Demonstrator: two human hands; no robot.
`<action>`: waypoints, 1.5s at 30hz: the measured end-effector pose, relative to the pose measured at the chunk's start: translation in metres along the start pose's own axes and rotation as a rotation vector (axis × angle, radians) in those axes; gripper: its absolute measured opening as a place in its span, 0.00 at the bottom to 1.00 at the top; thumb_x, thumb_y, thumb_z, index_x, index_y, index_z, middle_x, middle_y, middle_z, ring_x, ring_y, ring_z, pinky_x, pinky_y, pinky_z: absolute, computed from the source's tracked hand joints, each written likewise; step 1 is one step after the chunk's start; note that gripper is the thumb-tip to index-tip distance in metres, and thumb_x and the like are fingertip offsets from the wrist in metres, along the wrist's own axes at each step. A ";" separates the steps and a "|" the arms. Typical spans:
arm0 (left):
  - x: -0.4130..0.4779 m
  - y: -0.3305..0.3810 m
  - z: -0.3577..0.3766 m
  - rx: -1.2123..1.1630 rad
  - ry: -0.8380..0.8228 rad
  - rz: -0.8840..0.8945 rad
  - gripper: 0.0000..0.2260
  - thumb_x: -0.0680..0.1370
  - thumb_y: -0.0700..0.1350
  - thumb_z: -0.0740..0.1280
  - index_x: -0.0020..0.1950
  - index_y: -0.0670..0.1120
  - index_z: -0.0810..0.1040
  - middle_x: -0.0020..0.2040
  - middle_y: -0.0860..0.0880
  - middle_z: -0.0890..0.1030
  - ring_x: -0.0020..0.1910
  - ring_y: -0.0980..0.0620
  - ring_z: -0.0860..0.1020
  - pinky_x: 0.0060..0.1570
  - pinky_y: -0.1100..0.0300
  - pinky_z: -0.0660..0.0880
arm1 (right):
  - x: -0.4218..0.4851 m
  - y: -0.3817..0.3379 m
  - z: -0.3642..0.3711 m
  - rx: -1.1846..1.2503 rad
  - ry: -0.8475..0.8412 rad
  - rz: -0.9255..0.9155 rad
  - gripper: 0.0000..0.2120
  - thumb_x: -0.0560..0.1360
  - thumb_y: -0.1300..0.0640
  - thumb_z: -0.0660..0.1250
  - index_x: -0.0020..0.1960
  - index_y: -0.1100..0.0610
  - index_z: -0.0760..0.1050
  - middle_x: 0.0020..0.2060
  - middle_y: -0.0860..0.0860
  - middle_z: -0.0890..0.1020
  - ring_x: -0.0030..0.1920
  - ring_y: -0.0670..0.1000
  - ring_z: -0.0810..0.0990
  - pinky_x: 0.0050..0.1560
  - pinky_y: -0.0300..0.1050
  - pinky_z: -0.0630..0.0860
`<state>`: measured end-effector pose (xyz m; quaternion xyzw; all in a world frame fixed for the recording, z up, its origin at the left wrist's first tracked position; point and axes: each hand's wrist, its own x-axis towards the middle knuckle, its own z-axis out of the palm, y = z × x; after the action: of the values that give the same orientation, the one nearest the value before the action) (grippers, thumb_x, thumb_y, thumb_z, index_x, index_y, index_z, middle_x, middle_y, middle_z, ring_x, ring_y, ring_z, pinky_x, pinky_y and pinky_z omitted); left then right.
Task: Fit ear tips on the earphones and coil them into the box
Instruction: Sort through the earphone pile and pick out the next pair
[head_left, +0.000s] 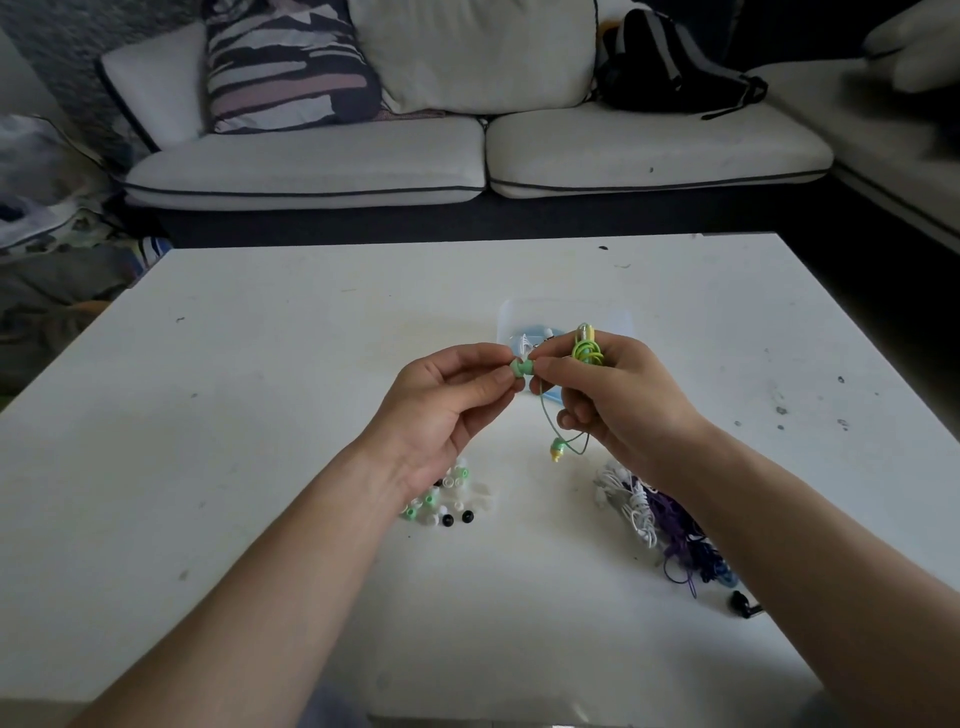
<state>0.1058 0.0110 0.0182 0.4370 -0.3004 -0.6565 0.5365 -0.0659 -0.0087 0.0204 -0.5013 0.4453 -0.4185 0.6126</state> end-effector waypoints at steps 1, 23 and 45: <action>0.000 0.000 0.000 0.010 -0.001 0.003 0.08 0.69 0.31 0.70 0.45 0.41 0.83 0.43 0.42 0.85 0.42 0.50 0.85 0.44 0.64 0.81 | 0.000 0.001 0.000 0.000 -0.008 0.011 0.03 0.77 0.66 0.68 0.48 0.64 0.81 0.36 0.57 0.80 0.27 0.48 0.66 0.33 0.42 0.71; 0.002 0.000 -0.006 0.060 -0.071 -0.049 0.08 0.68 0.33 0.70 0.45 0.41 0.81 0.40 0.43 0.85 0.40 0.50 0.85 0.39 0.65 0.80 | 0.000 -0.004 -0.009 -0.028 -0.167 0.028 0.04 0.77 0.67 0.68 0.45 0.62 0.80 0.34 0.56 0.79 0.27 0.46 0.66 0.31 0.39 0.70; 0.001 -0.001 -0.003 0.072 -0.084 -0.083 0.07 0.65 0.34 0.71 0.41 0.42 0.84 0.40 0.42 0.85 0.38 0.51 0.85 0.38 0.65 0.80 | 0.002 -0.003 -0.017 -0.031 -0.230 0.033 0.06 0.76 0.66 0.69 0.42 0.60 0.81 0.36 0.57 0.80 0.27 0.47 0.65 0.32 0.40 0.69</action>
<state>0.1079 0.0109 0.0160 0.4401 -0.3276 -0.6848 0.4796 -0.0821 -0.0154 0.0213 -0.5481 0.3868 -0.3413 0.6584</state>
